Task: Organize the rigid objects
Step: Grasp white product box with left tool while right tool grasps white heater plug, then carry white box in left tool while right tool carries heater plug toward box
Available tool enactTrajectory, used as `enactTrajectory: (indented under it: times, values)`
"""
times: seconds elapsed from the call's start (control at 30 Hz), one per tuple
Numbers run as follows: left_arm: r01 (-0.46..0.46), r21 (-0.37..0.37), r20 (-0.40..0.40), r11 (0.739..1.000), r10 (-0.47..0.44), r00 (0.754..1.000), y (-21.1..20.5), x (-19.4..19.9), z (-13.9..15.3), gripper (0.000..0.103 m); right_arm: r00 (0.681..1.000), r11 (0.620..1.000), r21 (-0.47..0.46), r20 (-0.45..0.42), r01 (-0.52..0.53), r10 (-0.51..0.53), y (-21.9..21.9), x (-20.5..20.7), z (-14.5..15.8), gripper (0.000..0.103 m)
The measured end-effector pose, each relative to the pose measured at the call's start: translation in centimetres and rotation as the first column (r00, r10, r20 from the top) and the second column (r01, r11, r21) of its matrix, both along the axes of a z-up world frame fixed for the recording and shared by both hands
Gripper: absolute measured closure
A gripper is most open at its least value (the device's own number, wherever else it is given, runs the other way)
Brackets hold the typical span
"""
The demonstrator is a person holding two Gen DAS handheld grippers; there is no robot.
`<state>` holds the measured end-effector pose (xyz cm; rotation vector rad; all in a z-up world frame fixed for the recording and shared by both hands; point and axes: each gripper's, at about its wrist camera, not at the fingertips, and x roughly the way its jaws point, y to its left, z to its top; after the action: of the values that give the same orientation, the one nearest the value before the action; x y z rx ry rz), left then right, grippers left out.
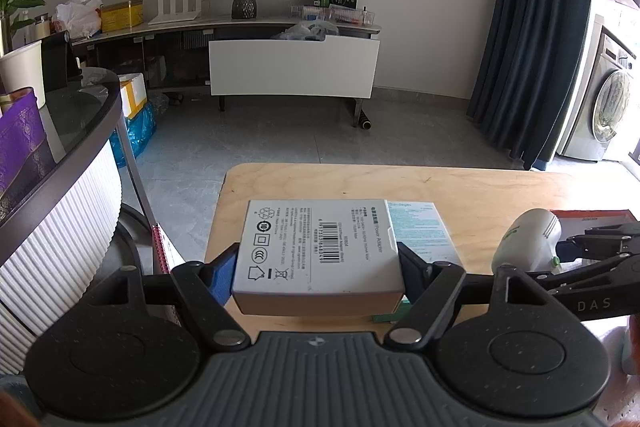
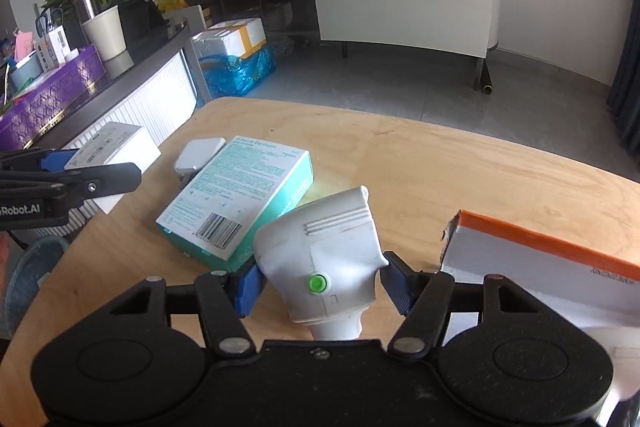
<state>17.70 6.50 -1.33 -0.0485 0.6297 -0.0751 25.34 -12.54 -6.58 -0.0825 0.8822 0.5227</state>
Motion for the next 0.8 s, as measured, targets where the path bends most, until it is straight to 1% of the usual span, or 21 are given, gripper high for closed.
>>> enactTrajectory:
  times: [0.17,0.23,0.3,0.37,0.43,0.63,0.8]
  values:
    - [-0.01,0.002,-0.001,1.0,0.01,1.0,-1.1,-1.5,0.6,0.024,0.997,0.997,0.042,0.034,0.063,-0.064,-0.7,-3.1,2.8,0.027]
    - [-0.017,0.019,0.001,1.0,0.017,1.0,-1.7,-2.3,0.9,0.024,0.995,0.994,0.069,0.048,0.084,-0.087,-0.9,-4.6,3.9,0.027]
    - [-0.029,0.033,0.002,0.999,0.029,1.0,-2.3,-3.0,1.2,0.024,0.993,0.994,0.068,0.063,0.091,-0.095,-0.7,-6.1,4.7,0.027]
    - [-0.047,0.012,-0.012,0.999,0.047,0.999,-2.5,-3.7,1.4,0.024,0.991,0.993,0.069,0.081,0.098,-0.104,-0.6,-7.5,5.3,0.027]
    - [-0.051,0.007,-0.018,0.999,0.051,0.999,-3.0,-4.6,1.6,0.024,0.989,0.991,0.07,0.091,0.112,-0.118,-0.7,-8.7,5.8,0.027]
    - [-0.061,-0.009,0.002,0.998,0.061,0.998,-4.0,-6.9,3.0,0.024,0.983,0.985,0.098,0.103,0.142,-0.152,-1.6,-11.3,7.2,0.027]
    - [-0.069,-0.02,0.009,0.997,0.069,0.998,-4.6,-8.3,3.6,0.024,0.979,0.98,0.123,0.11,0.159,-0.173,-2.6,-13.4,8.2,0.027]
